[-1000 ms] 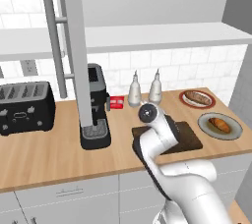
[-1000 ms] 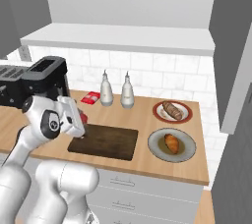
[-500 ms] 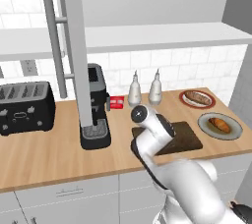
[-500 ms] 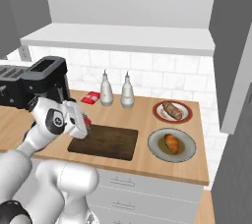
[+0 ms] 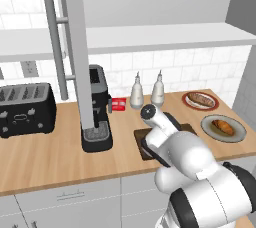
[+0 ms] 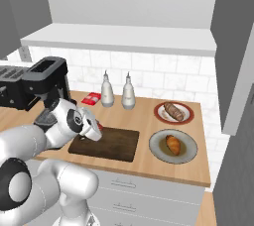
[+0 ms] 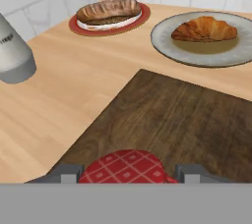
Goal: From the different types of pastries on the counter, select a croissant and place it on the cutting board. Then retrieve a jar of jam from the cabinet and place it alongside the croissant on the cutting board.
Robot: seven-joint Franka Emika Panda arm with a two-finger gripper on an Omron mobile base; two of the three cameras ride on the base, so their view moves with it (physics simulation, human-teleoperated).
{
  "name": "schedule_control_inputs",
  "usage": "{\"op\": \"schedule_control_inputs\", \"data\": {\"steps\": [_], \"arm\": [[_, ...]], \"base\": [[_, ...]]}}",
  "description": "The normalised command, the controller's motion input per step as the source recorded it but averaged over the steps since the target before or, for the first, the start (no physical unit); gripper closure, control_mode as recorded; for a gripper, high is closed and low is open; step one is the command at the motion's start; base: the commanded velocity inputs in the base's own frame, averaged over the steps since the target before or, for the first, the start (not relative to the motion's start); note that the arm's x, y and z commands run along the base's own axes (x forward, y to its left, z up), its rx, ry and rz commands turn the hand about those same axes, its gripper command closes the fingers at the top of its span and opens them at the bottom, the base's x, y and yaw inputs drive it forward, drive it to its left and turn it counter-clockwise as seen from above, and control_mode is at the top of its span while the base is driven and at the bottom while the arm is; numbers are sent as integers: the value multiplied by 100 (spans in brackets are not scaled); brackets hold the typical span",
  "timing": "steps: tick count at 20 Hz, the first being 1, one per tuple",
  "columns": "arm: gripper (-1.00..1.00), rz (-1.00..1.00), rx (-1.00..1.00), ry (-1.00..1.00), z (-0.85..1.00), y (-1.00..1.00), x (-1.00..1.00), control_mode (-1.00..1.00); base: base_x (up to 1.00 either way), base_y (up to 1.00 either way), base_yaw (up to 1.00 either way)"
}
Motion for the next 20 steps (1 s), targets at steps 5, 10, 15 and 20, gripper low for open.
{"op": "schedule_control_inputs", "data": {"steps": [5,10,15,20], "arm": [[100,1,0,29,-81,1,0,-100],[100,0,0,-2,-30,1,6,-100],[100,0,0,-34,-22,7,-9,-100],[100,0,-3,-35,-30,10,-27,-100]], "base": [[0,0,0],[0,0,0],[0,0,0],[0,0,0]]}}
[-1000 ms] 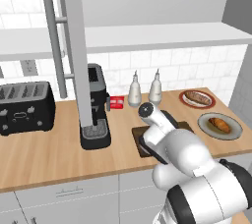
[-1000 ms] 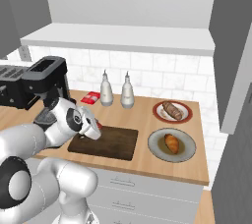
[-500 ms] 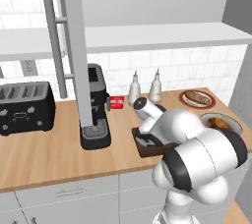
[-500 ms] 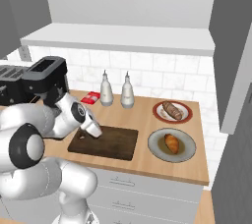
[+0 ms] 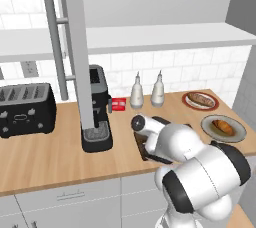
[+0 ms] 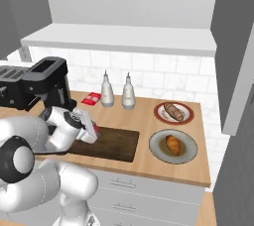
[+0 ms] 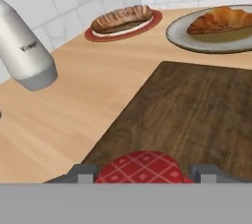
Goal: From the different types of pastries on the counter, select a croissant and place it on the cutting board. Then retrieve a jar of jam from the cabinet and place it alongside the croissant on the cutting board.
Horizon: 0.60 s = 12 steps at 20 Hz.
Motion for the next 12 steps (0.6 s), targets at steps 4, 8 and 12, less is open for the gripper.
{"op": "schedule_control_inputs", "data": {"steps": [4,8,12], "arm": [[100,0,-12,-5,-33,0,4,-100],[100,0,-18,-7,-31,4,2,-100],[100,0,-20,0,-53,15,-1,-100]], "base": [[0,0,0],[0,0,0],[0,0,0]]}}
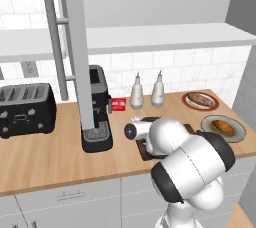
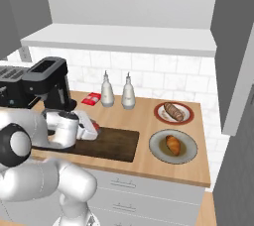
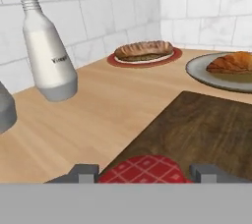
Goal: From the different types of pastries on the counter, select a croissant and place it on the cutting board. Then retrieve a jar of jam from the cabinet and place it alongside the croissant on the cutting board.
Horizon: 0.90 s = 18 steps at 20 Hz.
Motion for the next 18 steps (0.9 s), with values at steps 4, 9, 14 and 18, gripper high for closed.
{"op": "schedule_control_inputs", "data": {"steps": [4,9,14,18], "arm": [[100,0,-17,0,-64,3,-13,-100],[100,0,-2,0,-52,0,-53,-100],[100,0,0,5,-37,0,-47,-100],[100,0,0,6,-30,1,-35,-100]], "base": [[0,0,0],[0,0,0],[0,0,0],[0,0,0]]}}
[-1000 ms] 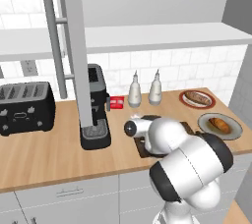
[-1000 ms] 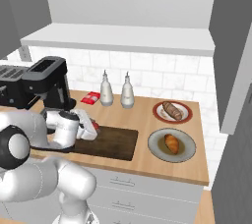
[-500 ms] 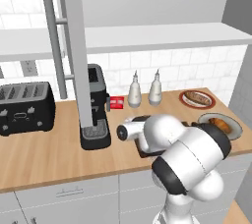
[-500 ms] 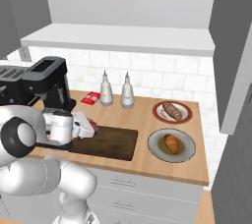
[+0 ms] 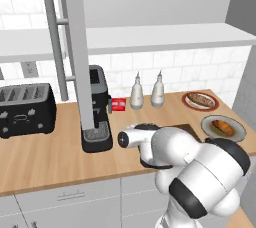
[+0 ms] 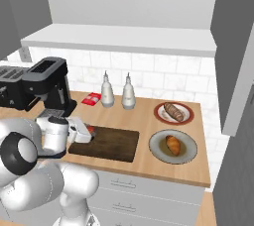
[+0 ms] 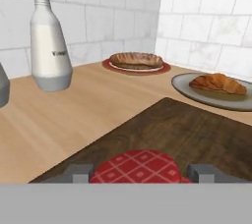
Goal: From the different types of pastries on the counter, select a croissant and place it on the cutting board. Then retrieve a jar of jam from the cabinet and place it alongside the croissant on the cutting board.
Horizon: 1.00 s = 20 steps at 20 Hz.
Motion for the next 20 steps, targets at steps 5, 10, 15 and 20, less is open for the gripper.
{"op": "schedule_control_inputs", "data": {"steps": [5,10,15,20], "arm": [[-100,0,1,7,-21,5,-7,-100],[-100,0,6,1,2,-2,-6,-100],[-100,0,18,-3,40,-10,-51,-100],[-100,0,20,-1,49,-16,-35,-100]], "base": [[0,0,0],[0,0,0],[0,0,0],[0,0,0]]}}
